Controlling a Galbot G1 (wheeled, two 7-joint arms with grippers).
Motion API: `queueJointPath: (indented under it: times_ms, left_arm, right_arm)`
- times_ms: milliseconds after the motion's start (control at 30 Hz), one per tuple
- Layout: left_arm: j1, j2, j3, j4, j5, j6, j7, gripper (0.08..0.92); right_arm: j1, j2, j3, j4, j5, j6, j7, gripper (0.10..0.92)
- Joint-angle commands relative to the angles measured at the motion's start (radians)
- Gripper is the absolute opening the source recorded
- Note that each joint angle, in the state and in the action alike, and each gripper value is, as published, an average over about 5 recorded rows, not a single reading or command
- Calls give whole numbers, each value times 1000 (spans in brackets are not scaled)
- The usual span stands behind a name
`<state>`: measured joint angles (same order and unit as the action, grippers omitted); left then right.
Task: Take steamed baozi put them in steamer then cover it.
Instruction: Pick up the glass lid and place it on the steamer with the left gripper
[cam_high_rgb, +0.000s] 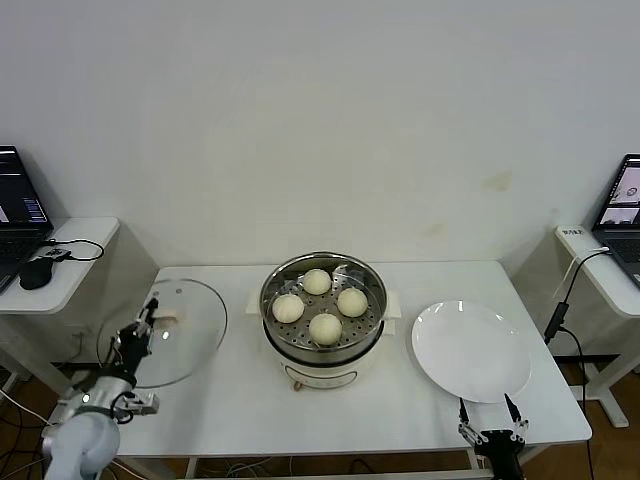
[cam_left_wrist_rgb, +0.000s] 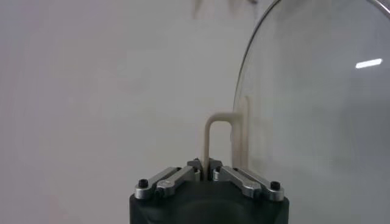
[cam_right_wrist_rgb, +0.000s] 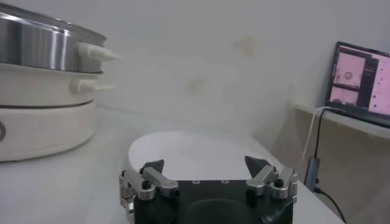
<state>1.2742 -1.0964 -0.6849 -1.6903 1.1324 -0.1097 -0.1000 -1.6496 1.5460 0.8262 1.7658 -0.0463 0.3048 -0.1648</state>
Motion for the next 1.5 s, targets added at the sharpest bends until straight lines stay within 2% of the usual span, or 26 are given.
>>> queueJointPath:
  times_ms: [33, 267, 467, 833, 1300, 1500]
  left_arm:
    - [8, 146, 30, -289, -162, 207, 187, 140]
    - [-42, 182, 212, -366, -226, 337, 217, 140]
    - [-132, 156, 408, -384, -168, 427, 272, 140]
    - [-320, 0, 622, -289, 32, 520, 368, 140]
    - [-423, -219, 707, -160, 202, 542, 407, 140]
    - [-430, -268, 713, -117, 224, 538, 406, 140]
  right_arm:
    - [-2, -7, -3, 8, -17, -7, 11, 823]
    - [-4, 7, 1, 23, -110, 9, 43, 823]
    - [-2, 26, 2, 37, -211, 15, 94, 823]
    - [19, 31, -39, -10, -291, 16, 148, 823]
    - [33, 31, -52, -54, -321, 22, 164, 823]
    - [35, 32, -51, -65, -327, 25, 165, 823]
